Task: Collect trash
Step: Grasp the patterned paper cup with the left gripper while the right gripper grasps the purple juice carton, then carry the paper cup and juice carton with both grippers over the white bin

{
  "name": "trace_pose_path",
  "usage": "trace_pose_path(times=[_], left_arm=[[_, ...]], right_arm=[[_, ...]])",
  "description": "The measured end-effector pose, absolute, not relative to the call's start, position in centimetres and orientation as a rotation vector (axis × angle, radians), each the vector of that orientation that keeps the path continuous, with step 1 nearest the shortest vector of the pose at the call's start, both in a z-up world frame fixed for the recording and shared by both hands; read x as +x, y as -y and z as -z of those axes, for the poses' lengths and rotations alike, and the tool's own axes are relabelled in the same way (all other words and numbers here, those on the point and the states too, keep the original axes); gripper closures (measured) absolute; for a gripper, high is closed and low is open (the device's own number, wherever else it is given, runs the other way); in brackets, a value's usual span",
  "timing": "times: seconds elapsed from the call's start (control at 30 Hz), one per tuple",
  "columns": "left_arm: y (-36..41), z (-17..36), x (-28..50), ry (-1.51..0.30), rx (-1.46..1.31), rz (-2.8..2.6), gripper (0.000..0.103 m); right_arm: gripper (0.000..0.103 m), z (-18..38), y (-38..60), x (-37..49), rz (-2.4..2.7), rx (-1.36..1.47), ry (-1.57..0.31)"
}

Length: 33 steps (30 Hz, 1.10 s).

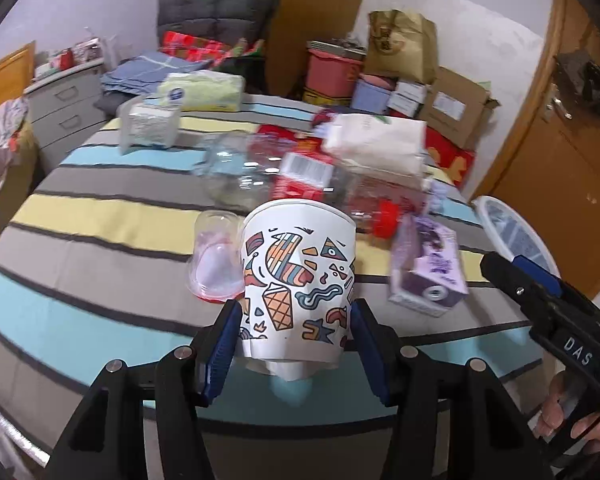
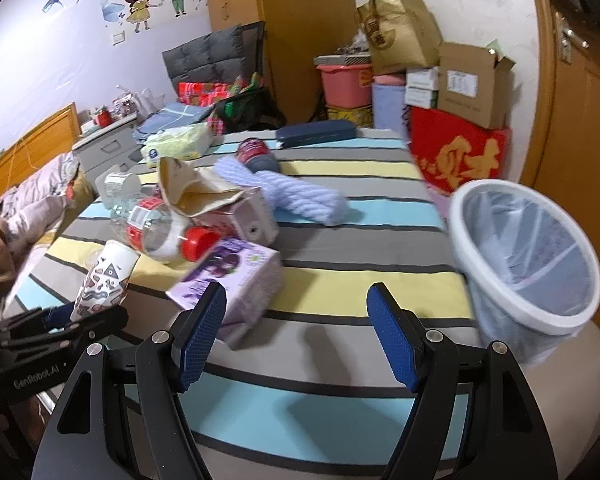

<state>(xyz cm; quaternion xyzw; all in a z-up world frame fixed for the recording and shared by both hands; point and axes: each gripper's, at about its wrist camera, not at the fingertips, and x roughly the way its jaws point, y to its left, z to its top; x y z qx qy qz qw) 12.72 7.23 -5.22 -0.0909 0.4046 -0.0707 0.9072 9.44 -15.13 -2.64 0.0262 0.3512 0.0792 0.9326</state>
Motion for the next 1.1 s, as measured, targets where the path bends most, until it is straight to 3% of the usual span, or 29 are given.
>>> trace_pose_path(times=[0.5,0.6,0.8,1.1], left_arm=[[-10.4,5.0,13.4,-0.822,-0.221,0.085,0.045],[-11.0,4.9,13.6,-0.824,-0.23,0.073,0.039],[-11.6,4.8,14.2,-0.825,-0.232,0.069,0.037],[-11.4,5.2,15.7,-0.85,-0.194,0.08,0.026]], right_arm=[[0.029,3.9,11.5,11.9,-0.198,0.068,-0.803],[0.029,3.9,11.1,12.2,-0.183,0.061,-0.83],[0.029,4.2,10.2,12.5,-0.16,0.023,-0.855],[0.029,4.3,11.1,12.4,-0.038,-0.046,-0.843]])
